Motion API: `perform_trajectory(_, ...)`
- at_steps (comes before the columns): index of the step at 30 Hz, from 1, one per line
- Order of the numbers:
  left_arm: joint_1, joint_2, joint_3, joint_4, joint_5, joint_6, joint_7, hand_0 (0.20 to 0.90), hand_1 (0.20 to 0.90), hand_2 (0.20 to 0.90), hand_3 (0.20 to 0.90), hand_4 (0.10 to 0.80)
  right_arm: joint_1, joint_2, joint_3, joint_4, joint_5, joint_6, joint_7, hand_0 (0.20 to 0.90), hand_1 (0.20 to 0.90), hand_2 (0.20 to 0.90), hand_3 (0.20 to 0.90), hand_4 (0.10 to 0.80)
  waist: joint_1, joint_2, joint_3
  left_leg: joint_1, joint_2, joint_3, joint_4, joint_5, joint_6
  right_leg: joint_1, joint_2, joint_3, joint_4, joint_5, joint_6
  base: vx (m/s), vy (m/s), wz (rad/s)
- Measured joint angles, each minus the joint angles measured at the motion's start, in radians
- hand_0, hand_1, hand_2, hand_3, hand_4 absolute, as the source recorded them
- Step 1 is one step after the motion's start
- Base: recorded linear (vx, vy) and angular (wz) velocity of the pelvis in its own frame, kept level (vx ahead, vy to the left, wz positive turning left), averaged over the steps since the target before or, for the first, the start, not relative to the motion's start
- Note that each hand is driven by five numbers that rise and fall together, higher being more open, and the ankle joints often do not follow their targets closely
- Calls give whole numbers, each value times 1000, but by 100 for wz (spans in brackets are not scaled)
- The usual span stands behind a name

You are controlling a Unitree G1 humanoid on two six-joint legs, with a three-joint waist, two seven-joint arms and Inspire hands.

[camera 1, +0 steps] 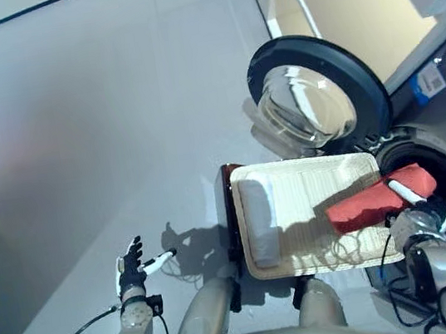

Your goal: Pick up the clothes and place them into the washing machine

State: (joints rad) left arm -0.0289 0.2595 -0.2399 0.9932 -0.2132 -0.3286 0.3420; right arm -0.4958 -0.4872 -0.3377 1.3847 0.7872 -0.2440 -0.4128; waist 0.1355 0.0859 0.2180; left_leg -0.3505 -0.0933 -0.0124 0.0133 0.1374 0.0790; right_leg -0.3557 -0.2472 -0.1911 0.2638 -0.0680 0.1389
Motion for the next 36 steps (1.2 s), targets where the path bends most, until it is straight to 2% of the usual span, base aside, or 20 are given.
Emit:
perform_trajectory(2, 2, 0, -1, 1, -3, 0, -15, 900, 900, 900, 900, 800, -2, 20, -19, -2, 99, -29, 21, 200, 200, 200, 200, 300, -11, 6, -2, 0, 0, 11, -2, 0, 0, -2, 1, 10, -11, 6, 4, -46, 58, -16)
perform_trajectory(5, 4, -2, -4, 10, -37, -2, -19, 900, 900, 900, 900, 800, 1, 96, -58, -95, 238, -96, 29, 200, 200, 200, 200, 300, -35, 16, -5, 1, 0, 36, -6, -3, 1, -21, -3, 41, -17, 13, 7, -69, 72, -25)
perform_trajectory(7, 3, -16, -15, 7, -59, -11, -30, 900, 900, 900, 900, 800, 9, 137, -65, -185, 309, -147, 44, 200, 200, 200, 200, 300, -41, 55, -2, -4, -6, 48, -11, -4, 1, -32, -4, 57, -18, 19, 14, -121, 114, -19)
perform_trajectory(8, 5, -30, -21, 2, -71, -29, -38, 900, 900, 900, 900, 800, 5, 139, -68, -225, 331, -159, 39, 200, 200, 200, 200, 300, -42, 85, 2, -10, -11, 62, -15, -4, 1, -54, -14, 70, -9, 21, 16, -94, 105, -18)
perform_trajectory(9, 5, -35, -23, 0, -77, -33, -40, 900, 900, 900, 900, 800, 5, 137, -67, -239, 337, -169, 40, 200, 200, 200, 200, 300, -41, 94, 3, -13, -13, 64, -17, -7, 0, -56, -15, 73, -3, 21, 18, -51, 86, -13)
perform_trajectory(10, 8, -50, -26, 0, -92, -41, -41, 900, 900, 900, 900, 800, -9, 133, -66, -254, 341, -194, 41, 200, 200, 200, 200, 300, -40, 129, 2, -30, -20, 65, -13, -5, 1, -75, -18, 76, -1, 26, 25, -77, 97, -12)
perform_trajectory(12, 14, -49, -75, 5, -116, -51, -46, 900, 900, 900, 900, 800, -73, 118, -69, -261, 363, -217, 15, 200, 200, 200, 200, 300, -38, 170, 20, -54, -30, 101, -8, -1, 5, -137, -29, 116, 32, 27, 26, -90, 91, -24)
perform_trajectory(16, 1, -58, -121, 13, -121, -53, -62, 900, 900, 900, 900, 800, -212, 62, -67, -261, 362, -232, -10, 200, 200, 200, 200, 300, -39, 208, 79, -134, -42, 127, 75, -25, 20, -242, -42, 169, 119, 17, 19, -93, 18, -24)
perform_trajectory(20, -14, -60, -128, 10, -121, -52, -65, 900, 900, 900, 900, 800, -291, -12, -68, -260, 360, -250, -38, 200, 200, 200, 200, 300, -41, 207, 149, -190, -38, 152, 162, -55, 45, -315, -37, 208, 196, 2, 10, -62, -16, -15)
perform_trajectory(21, -14, -58, -126, 9, -121, -53, -65, 900, 900, 900, 900, 800, -304, -28, -64, -261, 359, -253, -50, 200, 200, 200, 200, 300, -44, 201, 161, -209, -29, 170, 203, -79, 49, -333, -36, 214, 221, -5, 3, -45, -40, -33)
perform_trajectory(23, -14, -58, -120, 8, -128, -51, -64, 900, 900, 900, 900, 800, -331, -64, -61, -262, 357, -261, -66, 200, 200, 200, 200, 300, -44, 186, 176, -257, -17, 193, 293, -124, 52, -373, -24, 250, 273, -19, 1, -16, -32, -33)
perform_trajectory(25, -15, -59, -120, 4, -128, -53, -64, 900, 900, 900, 900, 800, -343, -91, -61, -268, 351, -266, -70, 200, 200, 200, 200, 300, -48, 186, 180, -284, -9, 204, 327, -138, 55, -398, -17, 263, 293, -21, 2, 7, -40, -12)
perform_trajectory(26, -13, -59, -122, 1, -129, -53, -65, 900, 900, 900, 900, 800, -346, -92, -69, -311, 348, -285, -86, 200, 200, 200, 200, 300, -68, 187, 180, -301, -8, 205, 339, -139, 55, -417, -16, 267, 303, -21, 1, 21, -41, -7)
perform_trajectory(30, -12, -68, -128, -3, -128, -58, -83, 900, 900, 900, 900, 800, -355, -125, -92, -362, 311, -328, -140, 200, 200, 200, 200, 300, -76, 190, 183, -306, -6, 210, 344, -141, 51, -435, -9, 284, 307, -20, 2, 19, 4, -16)
perform_trajectory(33, -9, -69, -128, -3, -128, -62, -83, 900, 900, 900, 900, 800, -392, -144, -86, -383, 282, -326, -184, 200, 200, 200, 200, 300, -64, 201, 181, -319, -8, 212, 332, -142, 52, -458, -7, 290, 303, -14, 7, -19, 5, -20)
perform_trajectory(36, -5, -70, -133, -4, -126, -67, -81, 900, 900, 900, 900, 800, -432, -201, -76, -383, 219, -322, -230, 200, 200, 200, 200, 300, -59, 224, 183, -325, -10, 217, 319, -134, 41, -477, -7, 296, 303, -12, 5, -17, 9, -3)
